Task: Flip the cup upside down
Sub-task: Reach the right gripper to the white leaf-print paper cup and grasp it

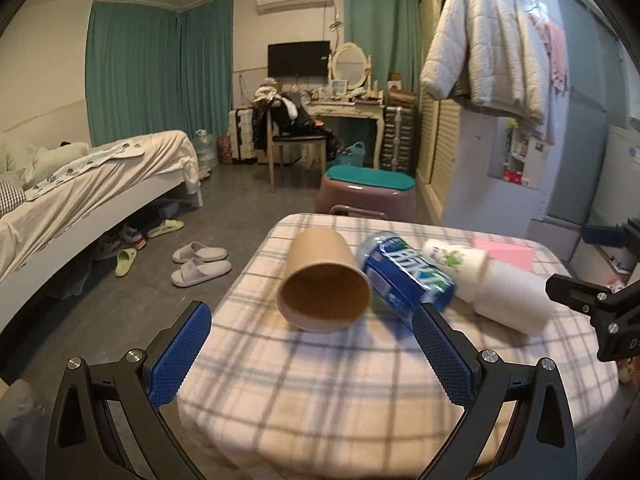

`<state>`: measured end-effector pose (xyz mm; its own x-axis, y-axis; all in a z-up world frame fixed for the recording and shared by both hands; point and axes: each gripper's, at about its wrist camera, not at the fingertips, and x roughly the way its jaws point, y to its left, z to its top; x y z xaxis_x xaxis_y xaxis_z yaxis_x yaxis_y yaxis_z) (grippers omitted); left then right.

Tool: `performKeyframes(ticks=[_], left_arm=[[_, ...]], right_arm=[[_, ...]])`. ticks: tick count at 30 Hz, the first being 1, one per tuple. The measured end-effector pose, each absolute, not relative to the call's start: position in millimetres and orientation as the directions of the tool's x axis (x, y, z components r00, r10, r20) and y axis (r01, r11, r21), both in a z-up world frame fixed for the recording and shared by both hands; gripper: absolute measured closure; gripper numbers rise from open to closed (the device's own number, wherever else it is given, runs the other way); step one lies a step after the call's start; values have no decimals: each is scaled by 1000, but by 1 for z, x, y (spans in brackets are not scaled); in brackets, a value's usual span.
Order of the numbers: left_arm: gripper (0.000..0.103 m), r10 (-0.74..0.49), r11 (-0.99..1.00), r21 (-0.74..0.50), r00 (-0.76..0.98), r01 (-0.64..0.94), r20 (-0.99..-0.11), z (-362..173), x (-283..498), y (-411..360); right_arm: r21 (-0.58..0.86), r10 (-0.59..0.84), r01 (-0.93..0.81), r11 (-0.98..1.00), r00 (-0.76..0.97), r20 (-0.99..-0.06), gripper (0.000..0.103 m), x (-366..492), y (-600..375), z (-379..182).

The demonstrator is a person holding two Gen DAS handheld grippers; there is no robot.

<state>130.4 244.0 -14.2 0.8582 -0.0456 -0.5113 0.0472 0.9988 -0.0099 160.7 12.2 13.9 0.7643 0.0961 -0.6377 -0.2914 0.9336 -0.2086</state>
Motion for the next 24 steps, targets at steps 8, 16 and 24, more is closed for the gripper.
performKeyframes(ticks=[8, 16, 24], left_arm=[[0, -18, 1000, 0, 840, 21, -543, -27, 169, 251], [0, -35, 999, -22, 809, 28, -587, -48, 193, 259], [0, -49, 999, -31, 802, 38, -596, -52, 200, 261]], right_arm=[[-250, 110, -471, 846, 612, -783, 7, 250, 28, -24], [-270, 60, -527, 806, 526, -848, 13, 297, 32, -63], [-322, 7, -549, 771, 514, -858, 26, 312, 45, -79]])
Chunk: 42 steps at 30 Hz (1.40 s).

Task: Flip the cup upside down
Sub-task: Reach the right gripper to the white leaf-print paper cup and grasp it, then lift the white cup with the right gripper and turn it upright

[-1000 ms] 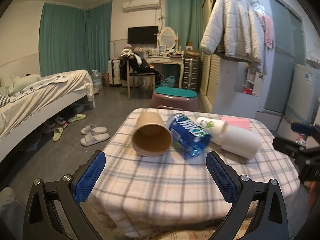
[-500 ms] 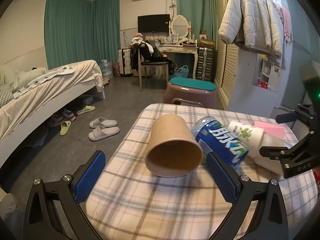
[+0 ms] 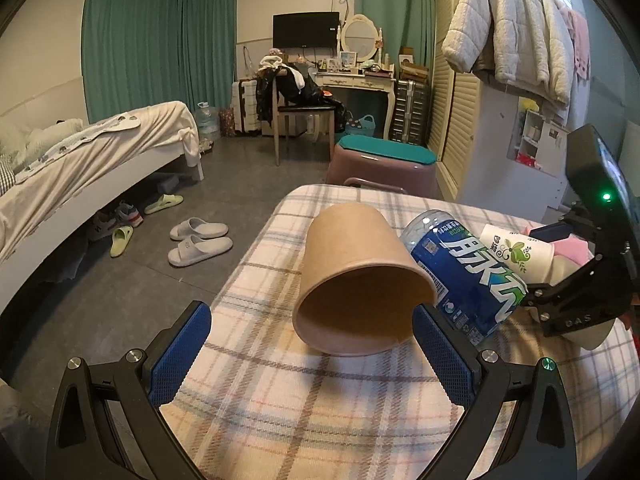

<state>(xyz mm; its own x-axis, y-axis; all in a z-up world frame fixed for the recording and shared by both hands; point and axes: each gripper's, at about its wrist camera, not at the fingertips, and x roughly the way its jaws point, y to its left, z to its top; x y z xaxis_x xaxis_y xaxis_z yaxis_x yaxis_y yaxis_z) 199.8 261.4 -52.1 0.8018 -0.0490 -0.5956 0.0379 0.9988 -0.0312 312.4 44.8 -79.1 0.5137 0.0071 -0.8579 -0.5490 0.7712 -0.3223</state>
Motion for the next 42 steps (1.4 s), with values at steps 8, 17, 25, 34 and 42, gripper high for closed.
performKeyframes(ticks=[8, 17, 25, 34, 42], left_arm=[[0, -54, 998, -46, 804, 33, -593, -51, 199, 268], [0, -66, 997, -72, 821, 31, -567, -37, 181, 275], [0, -144, 988, -123, 840, 93, -523, -16, 145, 280], [0, -198, 980, -122, 841, 158, -504, -11, 109, 276], [0, -193, 981, -108, 824, 160, -533, -22, 100, 279]], right_arm=[[-324, -4, -516, 793, 527, -850, 38, 319, 47, -80], [-300, 22, -403, 865, 627, -779, 39, 309, 41, -24], [-247, -36, -233, 941, 655, -755, 39, 243, 42, 22], [-76, -27, -53, 996, 624, -781, 39, 147, 55, -6], [-48, -50, 19, 999, 567, -822, 39, 134, 58, -50]])
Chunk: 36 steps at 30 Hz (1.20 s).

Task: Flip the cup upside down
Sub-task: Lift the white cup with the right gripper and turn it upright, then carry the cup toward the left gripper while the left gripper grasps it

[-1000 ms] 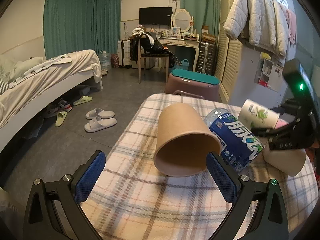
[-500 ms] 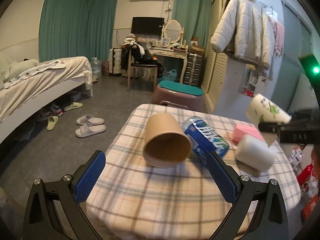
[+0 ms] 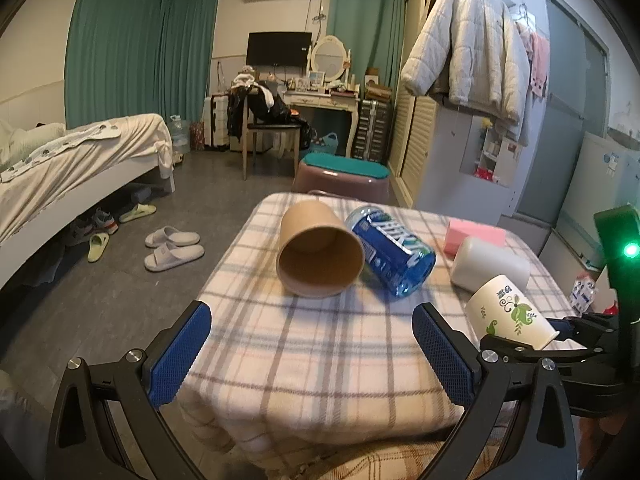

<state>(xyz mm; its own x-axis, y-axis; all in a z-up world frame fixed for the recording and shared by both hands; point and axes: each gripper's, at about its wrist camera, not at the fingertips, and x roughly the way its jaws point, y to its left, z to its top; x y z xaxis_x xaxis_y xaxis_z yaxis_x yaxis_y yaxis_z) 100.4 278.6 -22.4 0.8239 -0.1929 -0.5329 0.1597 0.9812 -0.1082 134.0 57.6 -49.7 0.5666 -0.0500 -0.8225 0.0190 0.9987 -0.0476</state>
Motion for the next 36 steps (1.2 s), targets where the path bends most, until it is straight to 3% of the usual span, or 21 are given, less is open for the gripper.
performKeyframes(ticks=[16, 19, 25, 32, 36], left_arm=[[0, -146, 988, -42, 798, 150, -585, -38, 110, 259], [0, -127, 989, -19, 796, 144, -592, -38, 112, 253], [0, -129, 986, 9, 798, 166, -589, -30, 114, 237], [0, -156, 972, 35, 753, 230, -639, -22, 124, 193], [0, -182, 961, 33, 712, 276, -678, -21, 130, 162]], right_arm=[[-1, -19, 34, 999, 530, -848, 36, 145, 43, -77], [30, 10, 27, 999, 542, -841, 25, 145, 39, -75], [80, 62, -1, 997, 633, -771, 17, 129, 22, -51], [1, -22, 30, 1000, 743, -669, 16, 109, -14, -27], [27, -34, 69, 997, 752, -658, 16, 103, -44, -28]])
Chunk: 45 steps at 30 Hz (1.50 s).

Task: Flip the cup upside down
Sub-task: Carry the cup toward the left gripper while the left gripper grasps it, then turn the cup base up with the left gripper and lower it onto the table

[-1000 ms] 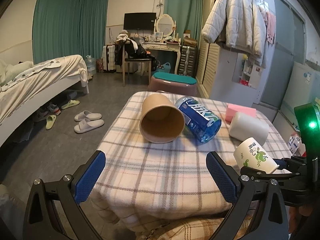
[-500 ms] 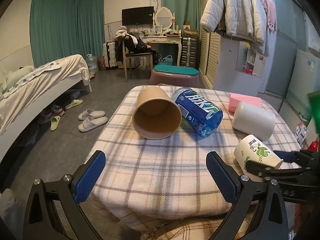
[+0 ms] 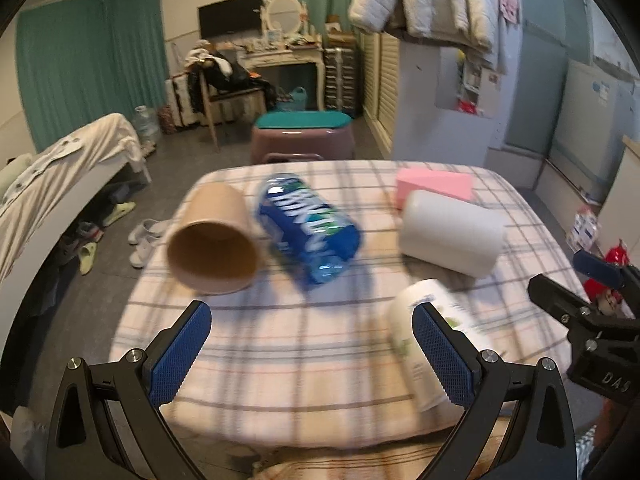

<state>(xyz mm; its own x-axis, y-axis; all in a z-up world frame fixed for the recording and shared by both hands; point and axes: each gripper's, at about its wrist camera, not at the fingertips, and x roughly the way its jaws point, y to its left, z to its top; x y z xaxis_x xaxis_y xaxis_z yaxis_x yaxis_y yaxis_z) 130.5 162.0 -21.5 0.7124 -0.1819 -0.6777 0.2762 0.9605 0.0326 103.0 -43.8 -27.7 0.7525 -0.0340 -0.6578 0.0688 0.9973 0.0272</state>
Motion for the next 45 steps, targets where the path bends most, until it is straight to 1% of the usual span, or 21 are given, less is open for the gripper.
performKeyframes(ticks=[3, 12, 17, 21, 25, 26, 27, 29, 31, 33, 39, 45], left_arm=[[0, -188, 956, 31, 693, 291, -695, -20, 135, 143], [0, -220, 953, -42, 591, 300, -776, -25, 161, 110], [0, -178, 957, -17, 541, 290, -822, -36, 175, 102], [1, -181, 956, -40, 476, 290, -860, -48, 183, 98], [2, -186, 950, -47, 439, 309, -879, -57, 185, 91], [9, -185, 948, -44, 433, 316, -882, -58, 185, 89], [13, -185, 945, -43, 423, 325, -887, -60, 185, 86], [23, -192, 940, -52, 393, 338, -899, -64, 184, 83], [28, -206, 937, -77, 360, 342, -910, -68, 184, 82], [36, -221, 934, -97, 340, 345, -914, -70, 184, 83], [38, -241, 927, -103, 364, 361, -899, -54, 176, 86], [39, -269, 923, -100, 439, 371, -857, -28, 168, 95]], right_arm=[[28, -46, 86, 996, 744, -667, 16, 103, -59, -32], [83, -32, 118, 990, 741, -671, 16, 106, -96, -41], [129, -1, 120, 984, 738, -675, 16, 111, -108, -49], [151, 22, 108, 983, 741, -671, 16, 113, -113, -52], [160, 28, 104, 982, 748, -663, 16, 114, -116, -53], [163, 30, 105, 981, 747, -664, 16, 114, -117, -54], [168, 36, 104, 980, 743, -668, 16, 114, -118, -55], [175, 41, 106, 979, 738, -673, 16, 115, -120, -58], [183, 44, 109, 977, 737, -674, 16, 114, -122, -59], [183, 40, 114, 977, 740, -672, 16, 113, -123, -58], [192, 43, 113, 975, 751, -659, 16, 109, -122, -54], [191, 42, 110, 975, 759, -650, 16, 104, -116, -49]])
